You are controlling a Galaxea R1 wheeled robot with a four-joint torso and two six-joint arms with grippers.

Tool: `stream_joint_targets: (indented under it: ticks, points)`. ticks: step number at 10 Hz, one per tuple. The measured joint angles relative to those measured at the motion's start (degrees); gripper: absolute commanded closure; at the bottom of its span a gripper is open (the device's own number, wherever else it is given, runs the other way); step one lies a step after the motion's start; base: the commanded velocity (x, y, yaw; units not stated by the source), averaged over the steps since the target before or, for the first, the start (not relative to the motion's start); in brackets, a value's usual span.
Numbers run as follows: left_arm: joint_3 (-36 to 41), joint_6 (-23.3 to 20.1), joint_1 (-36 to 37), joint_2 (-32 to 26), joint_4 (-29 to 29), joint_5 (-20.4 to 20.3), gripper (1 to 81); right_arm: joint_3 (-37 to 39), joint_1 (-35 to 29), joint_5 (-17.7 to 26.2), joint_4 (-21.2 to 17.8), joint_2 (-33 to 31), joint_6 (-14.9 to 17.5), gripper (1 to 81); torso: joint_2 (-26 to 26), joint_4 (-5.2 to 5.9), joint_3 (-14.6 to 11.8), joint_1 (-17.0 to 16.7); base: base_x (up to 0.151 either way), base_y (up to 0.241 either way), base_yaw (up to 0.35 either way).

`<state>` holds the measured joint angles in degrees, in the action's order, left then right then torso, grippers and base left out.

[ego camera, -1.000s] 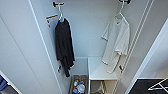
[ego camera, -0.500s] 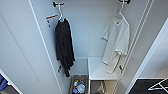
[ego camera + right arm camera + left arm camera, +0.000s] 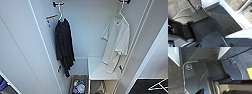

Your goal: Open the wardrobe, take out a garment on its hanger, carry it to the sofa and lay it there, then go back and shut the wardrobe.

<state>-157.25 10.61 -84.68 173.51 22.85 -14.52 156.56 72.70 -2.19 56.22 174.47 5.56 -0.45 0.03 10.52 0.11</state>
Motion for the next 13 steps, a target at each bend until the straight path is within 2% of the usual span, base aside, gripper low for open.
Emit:
stream_joint_targets:
  ticks: [1, 4, 7, 11, 13]
  points:
    - [-0.09, 0.0, 0.02, 0.0, -0.06, -0.02, 1.0, 0.0, -2.21, 0.62, 0.59, 0.2, 4.17, 1.0, 0.0, 0.0, 0.0, 0.0, 0.0, 0.0, 0.0]
    - [-0.34, 0.13, 0.06, 0.56, -0.16, -0.02, 1.0, 1.35, -7.66, 2.06, 2.32, 1.06, 13.29, 1.0, 0.0, 0.0, 0.0, 0.0, 0.0, 0.0, 0.0]
    - [-0.3, 0.16, 0.23, 0.96, -0.2, -0.02, 1.0, 3.35, -11.13, 2.29, 4.52, 2.84, 18.47, 1.0, 0.0, 0.0, 0.0, 0.0, 0.0, 0.0, 0.0]
    - [-0.39, 0.16, 0.39, 0.83, -1.18, 0.02, 1.0, 7.36, -12.24, 2.22, 6.07, 6.38, 18.86, 1.0, 0.0, 0.0, 0.02, 0.0, 0.0, 0.0, 0.0]
    - [-0.41, 0.13, 0.41, 1.11, -1.21, 0.05, 1.0, 10.01, -12.02, 1.79, 5.55, 7.2, 16.98, 1.0, 0.0, 0.0, 0.02, 0.0, 0.0, 0.0, 0.0]
